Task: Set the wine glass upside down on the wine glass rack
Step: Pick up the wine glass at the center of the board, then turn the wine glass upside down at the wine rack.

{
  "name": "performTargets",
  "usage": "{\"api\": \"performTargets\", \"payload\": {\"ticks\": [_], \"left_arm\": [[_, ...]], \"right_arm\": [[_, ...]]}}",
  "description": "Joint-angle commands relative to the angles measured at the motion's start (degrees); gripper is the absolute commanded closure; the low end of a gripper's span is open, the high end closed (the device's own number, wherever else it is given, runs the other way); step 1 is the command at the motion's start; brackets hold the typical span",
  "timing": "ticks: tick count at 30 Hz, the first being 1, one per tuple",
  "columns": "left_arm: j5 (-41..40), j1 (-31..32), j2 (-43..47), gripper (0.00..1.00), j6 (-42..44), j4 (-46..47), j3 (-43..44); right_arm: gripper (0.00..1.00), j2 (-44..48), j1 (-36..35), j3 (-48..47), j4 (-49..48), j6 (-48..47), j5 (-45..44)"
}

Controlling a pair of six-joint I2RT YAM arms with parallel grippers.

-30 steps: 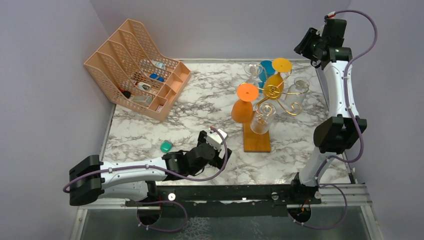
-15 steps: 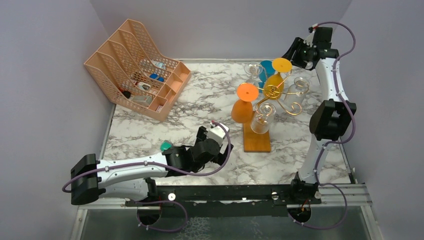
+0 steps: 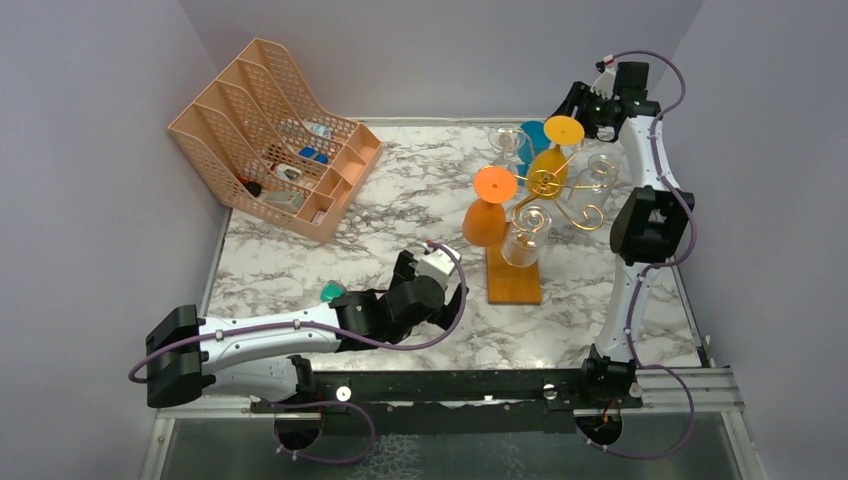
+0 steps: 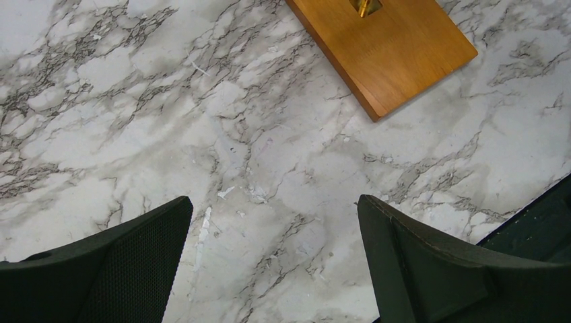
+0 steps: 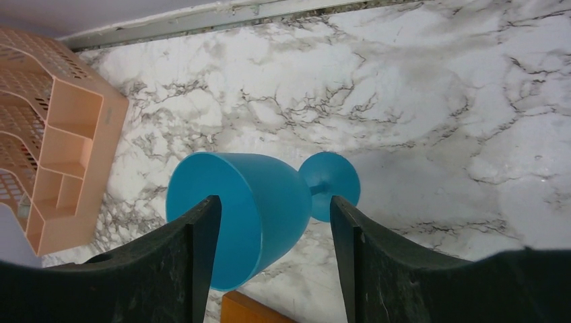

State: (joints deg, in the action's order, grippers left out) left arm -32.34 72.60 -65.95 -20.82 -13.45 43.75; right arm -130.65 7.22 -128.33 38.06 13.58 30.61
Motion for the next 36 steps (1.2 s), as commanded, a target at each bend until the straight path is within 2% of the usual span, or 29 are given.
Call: {"api": "performTargets", "payload": {"ticks": [1,7,15,24,30,36], "left_arm": [[-1.49,0.23,1.65,0.01,-1.12,-0.09,-1.0],[-1.8,0.16,2.03,0.01,-1.6,-0.48,-1.82],[-2.33,0.09,2.22,0.01,-2.3,-0.47,-2.68],[-2.77,0.09,3.02,0.01,-2.66,-0.91,-3.23],[-3.04,0.03,2.26,0.01,-2.35,-0.81,-2.78],[-4.12,0.02,1.42,0.01,-1.83,-0.44,-2.0]], "right_arm": [[0.37,-0.82,0.29,0.55,-2.7,-0.95,5.85],[0.38,-2.66,0.08,0.06,-2.37,-0.67,5.36],[0.47,-4.83,-0.28,-1.69,-0.06,-1.48,0.96],[0.74,-3.05,-0.3,-0.51,-0.89,-0.1,-5.04],[0.98,1.51,-0.28,3.32,-4.71,-0.06,-5.29],[0.99,6.53,-0.28,2.68,-6.63,0.97,-9.61]]}}
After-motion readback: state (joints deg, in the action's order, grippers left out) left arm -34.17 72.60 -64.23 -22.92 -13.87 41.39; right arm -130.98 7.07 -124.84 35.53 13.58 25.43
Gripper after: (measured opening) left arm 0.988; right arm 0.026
